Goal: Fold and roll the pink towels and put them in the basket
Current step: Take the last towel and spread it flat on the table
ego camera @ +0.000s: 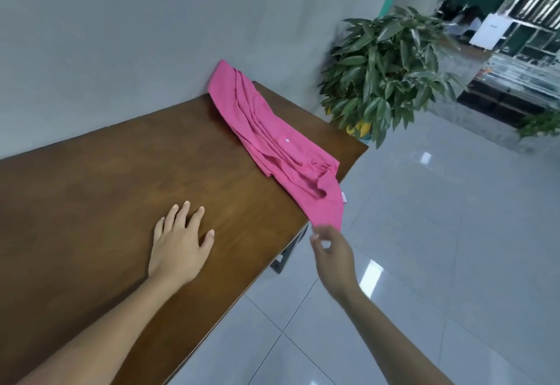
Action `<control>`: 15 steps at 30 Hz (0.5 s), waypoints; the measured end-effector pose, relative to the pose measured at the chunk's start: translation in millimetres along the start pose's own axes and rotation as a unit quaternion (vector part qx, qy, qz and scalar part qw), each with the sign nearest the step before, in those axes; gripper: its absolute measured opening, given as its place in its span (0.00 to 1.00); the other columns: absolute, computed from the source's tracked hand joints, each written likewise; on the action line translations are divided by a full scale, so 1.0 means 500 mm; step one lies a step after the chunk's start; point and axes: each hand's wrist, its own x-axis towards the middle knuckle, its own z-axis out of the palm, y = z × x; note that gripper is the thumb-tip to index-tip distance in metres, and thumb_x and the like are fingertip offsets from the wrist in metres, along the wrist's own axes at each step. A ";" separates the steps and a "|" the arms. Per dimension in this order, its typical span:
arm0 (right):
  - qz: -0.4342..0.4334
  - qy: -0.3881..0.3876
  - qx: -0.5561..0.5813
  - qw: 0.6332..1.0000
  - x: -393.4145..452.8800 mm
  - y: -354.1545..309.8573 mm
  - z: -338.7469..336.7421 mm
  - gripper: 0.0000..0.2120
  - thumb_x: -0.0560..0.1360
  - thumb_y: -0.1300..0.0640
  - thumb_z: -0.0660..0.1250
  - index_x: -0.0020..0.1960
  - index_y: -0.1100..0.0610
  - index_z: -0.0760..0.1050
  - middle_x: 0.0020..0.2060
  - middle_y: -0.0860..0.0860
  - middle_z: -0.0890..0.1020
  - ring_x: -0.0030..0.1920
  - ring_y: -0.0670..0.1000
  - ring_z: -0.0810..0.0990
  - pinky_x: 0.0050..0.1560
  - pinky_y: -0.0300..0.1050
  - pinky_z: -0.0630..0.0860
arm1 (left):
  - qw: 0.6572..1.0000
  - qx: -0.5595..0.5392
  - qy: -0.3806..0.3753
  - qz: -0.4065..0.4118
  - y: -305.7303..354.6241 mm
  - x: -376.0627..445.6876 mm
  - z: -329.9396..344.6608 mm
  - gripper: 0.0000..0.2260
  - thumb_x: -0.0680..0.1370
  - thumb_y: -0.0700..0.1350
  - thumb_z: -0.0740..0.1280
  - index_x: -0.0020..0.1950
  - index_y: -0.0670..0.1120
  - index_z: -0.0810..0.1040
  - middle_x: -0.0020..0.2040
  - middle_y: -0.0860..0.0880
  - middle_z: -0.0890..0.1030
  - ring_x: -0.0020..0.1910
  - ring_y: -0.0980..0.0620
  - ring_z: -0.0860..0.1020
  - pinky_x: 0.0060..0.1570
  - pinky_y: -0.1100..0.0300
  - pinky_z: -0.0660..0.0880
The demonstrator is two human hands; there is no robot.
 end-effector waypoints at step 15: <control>-0.098 -0.104 -0.361 0.921 0.557 -0.002 0.014 0.11 0.77 0.59 0.59 0.56 0.57 0.77 0.50 0.58 0.81 0.53 0.62 0.79 0.54 0.55 0.78 | 0.999 -0.008 -0.002 -0.037 0.002 0.008 -0.008 0.26 0.81 0.63 0.54 0.78 0.58 0.63 0.80 0.55 0.58 0.80 0.56 0.50 0.78 0.51 0.51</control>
